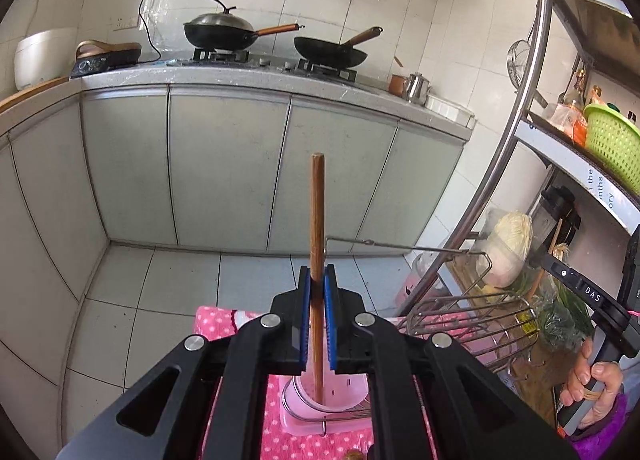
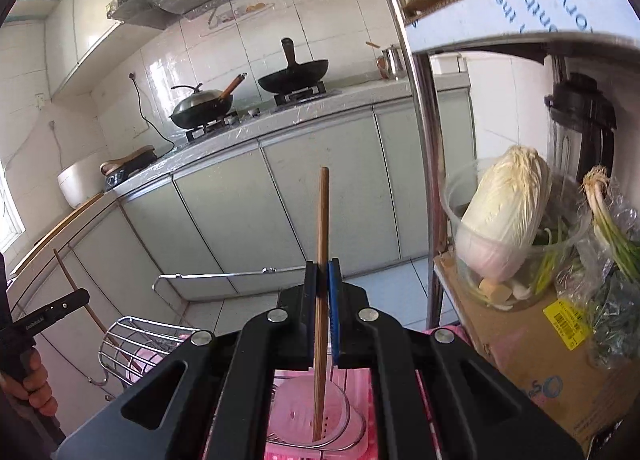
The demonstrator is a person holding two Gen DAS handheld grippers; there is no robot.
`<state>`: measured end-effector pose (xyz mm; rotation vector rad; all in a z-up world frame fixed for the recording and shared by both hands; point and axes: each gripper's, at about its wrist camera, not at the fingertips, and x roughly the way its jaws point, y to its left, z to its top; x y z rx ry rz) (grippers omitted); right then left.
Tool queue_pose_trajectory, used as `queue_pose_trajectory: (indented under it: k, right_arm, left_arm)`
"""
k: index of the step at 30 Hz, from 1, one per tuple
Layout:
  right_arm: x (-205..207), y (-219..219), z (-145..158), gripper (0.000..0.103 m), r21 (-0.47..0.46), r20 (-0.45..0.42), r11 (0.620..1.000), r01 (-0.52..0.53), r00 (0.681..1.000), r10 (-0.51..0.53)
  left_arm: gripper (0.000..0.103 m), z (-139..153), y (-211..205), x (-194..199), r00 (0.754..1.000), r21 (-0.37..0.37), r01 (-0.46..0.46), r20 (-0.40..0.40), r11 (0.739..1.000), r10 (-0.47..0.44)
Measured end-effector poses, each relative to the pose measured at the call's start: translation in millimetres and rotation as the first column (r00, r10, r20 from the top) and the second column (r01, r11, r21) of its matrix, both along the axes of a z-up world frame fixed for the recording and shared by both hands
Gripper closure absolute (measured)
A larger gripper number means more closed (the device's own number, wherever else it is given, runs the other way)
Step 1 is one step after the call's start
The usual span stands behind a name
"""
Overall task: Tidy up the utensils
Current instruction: 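Lift both held chopsticks upright and carry them over the pink cup, then lower the chopsticks into the pink cup and open both tools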
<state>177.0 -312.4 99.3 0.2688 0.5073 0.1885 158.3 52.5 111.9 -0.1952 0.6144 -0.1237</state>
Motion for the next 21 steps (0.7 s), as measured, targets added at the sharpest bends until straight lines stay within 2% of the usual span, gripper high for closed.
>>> queue_pose_trajectory:
  k: [4,8,17,18,20,21]
  right_arm:
    - [7.6,-0.5,-16.6,0.097,0.016,-0.056,1.0,-0.015,0.998,0.016]
    - [10.9,7.4,-16.0,0.097,-0.002,-0.074,0.999,-0.036,0.997,0.036]
    - [17.5,18.3,-19.6,0.095,-0.014,-0.124,0.998,-0.053,0.991,0.051]
    - [18.5,18.6,-20.0,0.092,-0.017,-0.132,0.999,-0.051,0.99,0.049]
    - [18.5,17.1,-19.5,0.071,-0.012,-0.141,0.999,-0.049,0.989,0.047]
    - [17.7,15.8,-18.5,0.067,-0.009,-0.137,0.999,-0.047,0.99,0.046]
  left_arm:
    - [0.097,-18.9,0.3,12.9,0.998,-0.015,0.005,-0.064,1.0,-0.006]
    - [0.097,-32.1,-1.0,22.0,0.993,-0.034,0.009,-0.113,0.999,-0.013]
    - [0.094,-49.5,-5.7,28.9,0.986,-0.034,0.004,-0.166,0.999,-0.01]
    - [0.09,-49.5,-5.4,28.8,0.986,-0.035,0.004,-0.166,0.999,-0.01]
    - [0.078,-46.7,-2.1,26.8,0.988,-0.046,-0.007,-0.156,0.999,0.0]
    - [0.073,-44.5,0.2,25.4,0.989,-0.054,-0.013,-0.145,0.998,0.005]
